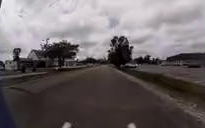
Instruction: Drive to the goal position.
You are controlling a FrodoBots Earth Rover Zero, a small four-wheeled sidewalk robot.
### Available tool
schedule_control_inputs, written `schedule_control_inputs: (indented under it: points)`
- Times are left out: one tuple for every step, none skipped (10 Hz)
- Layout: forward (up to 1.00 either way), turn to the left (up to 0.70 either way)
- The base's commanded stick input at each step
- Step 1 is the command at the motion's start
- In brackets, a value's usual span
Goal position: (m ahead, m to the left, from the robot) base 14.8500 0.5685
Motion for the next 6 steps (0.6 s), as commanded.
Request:
schedule_control_inputs:
  points:
    - [0.60,-0.12]
    - [0.60,0.00]
    - [0.60,0.00]
    - [0.60,0.00]
    - [0.60,0.00]
    - [0.60,0.00]
